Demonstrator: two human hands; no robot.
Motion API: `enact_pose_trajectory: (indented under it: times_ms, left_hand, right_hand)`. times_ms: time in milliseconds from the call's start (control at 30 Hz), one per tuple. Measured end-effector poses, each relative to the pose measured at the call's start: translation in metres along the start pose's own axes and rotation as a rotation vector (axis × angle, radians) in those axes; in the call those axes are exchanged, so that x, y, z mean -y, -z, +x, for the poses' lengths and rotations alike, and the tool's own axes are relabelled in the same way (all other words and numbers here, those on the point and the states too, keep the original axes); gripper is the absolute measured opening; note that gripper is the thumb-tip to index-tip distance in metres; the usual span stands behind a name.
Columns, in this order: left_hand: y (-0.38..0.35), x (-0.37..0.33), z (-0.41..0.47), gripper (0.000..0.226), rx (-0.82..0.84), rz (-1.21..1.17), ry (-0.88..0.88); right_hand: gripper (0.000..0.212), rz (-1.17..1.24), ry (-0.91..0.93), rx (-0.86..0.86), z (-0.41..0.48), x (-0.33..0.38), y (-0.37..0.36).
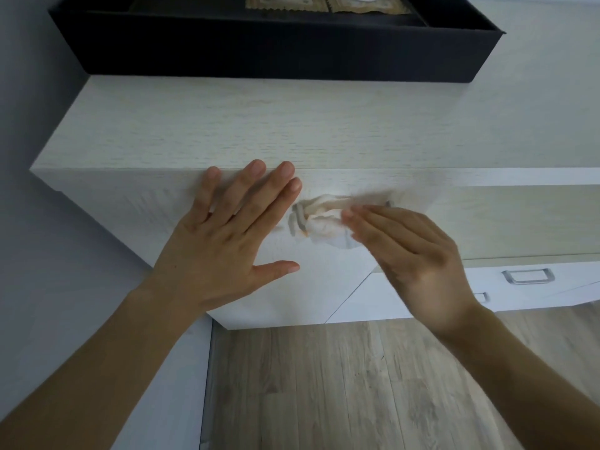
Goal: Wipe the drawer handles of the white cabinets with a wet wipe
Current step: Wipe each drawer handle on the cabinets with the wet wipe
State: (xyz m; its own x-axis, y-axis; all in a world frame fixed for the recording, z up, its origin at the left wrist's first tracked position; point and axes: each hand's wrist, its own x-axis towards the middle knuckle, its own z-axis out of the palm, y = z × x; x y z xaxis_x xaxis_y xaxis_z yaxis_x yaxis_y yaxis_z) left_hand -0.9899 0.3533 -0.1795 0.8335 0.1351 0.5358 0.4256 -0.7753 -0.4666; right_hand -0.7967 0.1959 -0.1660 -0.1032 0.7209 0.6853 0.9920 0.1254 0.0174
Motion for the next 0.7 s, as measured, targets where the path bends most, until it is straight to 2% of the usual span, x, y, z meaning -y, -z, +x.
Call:
enact_pose_trajectory:
  times_ms: [100, 267, 367, 567, 700]
  left_hand:
    - [0.0, 0.0, 0.001, 0.092, 0.002, 0.007, 0.001]
    - [0.0, 0.0, 0.0, 0.093, -0.007, 0.002, -0.005]
    - [0.0, 0.0, 0.0, 0.093, -0.007, 0.002, -0.003]
    - [0.0, -0.002, 0.001, 0.093, -0.006, -0.001, 0.006]
    - [0.001, -0.002, 0.0, 0.093, -0.001, 0.016, 0.0]
  right_hand:
    - [0.018, -0.001, -0.013, -0.059, 0.005, 0.006, -0.005]
    - [0.011, -0.042, -0.044, -0.108, 0.012, 0.011, -0.011]
    - [0.011, -0.076, -0.109, -0.112, 0.002, -0.004, 0.001]
    - [0.017, 0.054, -0.267, -0.145, 0.013, 0.013, -0.012]
    - [0.015, 0.059, -0.35, -0.162, 0.007, 0.009, -0.007]
